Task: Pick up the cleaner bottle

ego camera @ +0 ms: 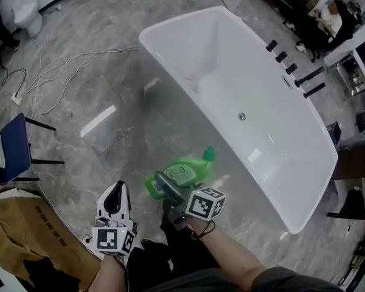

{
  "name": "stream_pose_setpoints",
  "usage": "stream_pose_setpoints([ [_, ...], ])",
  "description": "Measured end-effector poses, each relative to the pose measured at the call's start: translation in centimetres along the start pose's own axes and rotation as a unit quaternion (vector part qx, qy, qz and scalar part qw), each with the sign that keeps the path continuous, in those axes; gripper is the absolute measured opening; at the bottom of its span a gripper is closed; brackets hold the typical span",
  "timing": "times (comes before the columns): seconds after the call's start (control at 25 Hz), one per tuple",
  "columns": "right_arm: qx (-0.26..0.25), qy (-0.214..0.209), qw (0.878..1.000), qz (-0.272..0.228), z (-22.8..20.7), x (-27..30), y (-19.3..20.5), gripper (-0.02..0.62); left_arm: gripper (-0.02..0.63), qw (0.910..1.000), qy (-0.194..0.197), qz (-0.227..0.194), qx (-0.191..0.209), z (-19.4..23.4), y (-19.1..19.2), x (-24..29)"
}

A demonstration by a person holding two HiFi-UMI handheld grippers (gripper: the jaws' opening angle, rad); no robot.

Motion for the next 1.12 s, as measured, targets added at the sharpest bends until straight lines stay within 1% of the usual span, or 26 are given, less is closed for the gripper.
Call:
stream_pose_setpoints([
  [0.12, 0.007, -0.008, 1.0, 0.006, 0.6, -1.0, -0.4, 0.199, 0.025, 0.9998, -0.01, -0.014, -0.007, -1.4, -1.1, 0.1],
  [0.2, 0.001, -0.011, 1.0, 0.003, 1.0, -1.9, -0.5, 0.199, 0.025, 0.9997, -0.01, -0.018, -0.012, -2.4, -1.4, 0.0],
  [0.32, -0.016, -0.02, 1.0, -0.006, 1.9, -3.5, -0.2, 0.2, 0.025, 0.9995, 0.0, -0.027, -0.015, -4.1, -1.9, -1.1],
  [0.4, -0.024, -0.023, 0.999, -0.005, 2.8, -4.7, 0.4, 0.199, 0.025, 0.9994, 0.007, -0.032, -0.008, -5.3, -2.2, -2.4],
  [0.48, -0.02, -0.026, 0.999, -0.005, 3.6, -6.1, 1.4, 0.199, 0.025, 0.9994, 0.009, -0.033, 0.002, -6.4, -2.3, -3.9],
  [0.6, -0.003, -0.029, 1.0, -0.011, 4.6, -8.5, 3.3, 0.199, 0.025, 0.9993, 0.008, -0.036, 0.006, -8.0, -2.1, -6.9],
  [0.72, 0.004, -0.028, 0.999, -0.017, 5.8, -11.5, 5.4, 0.199, 0.025, 0.9993, 0.007, -0.035, 0.013, -9.7, -1.7, -10.2],
  [0.84, 0.021, -0.026, 0.999, -0.023, 6.8, -15.0, 7.7, 0.199, 0.025, 0.9993, 0.009, -0.033, 0.018, -11.7, -1.4, -13.8],
  [1.12, 0.03, -0.011, 0.998, -0.057, 7.8, -22.7, 12.0, 0.201, 0.025, 0.9977, 0.037, -0.037, 0.043, -16.6, -0.8, -19.6],
])
Point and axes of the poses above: the fingertips, and each gripper's own axes: x forward along the fingers, z to its left, y out of its underside, the point moved 9 cm from there along -x, backward along the fingers, and after that the axes turned 14 degrees about y, right-handed, at the moved point
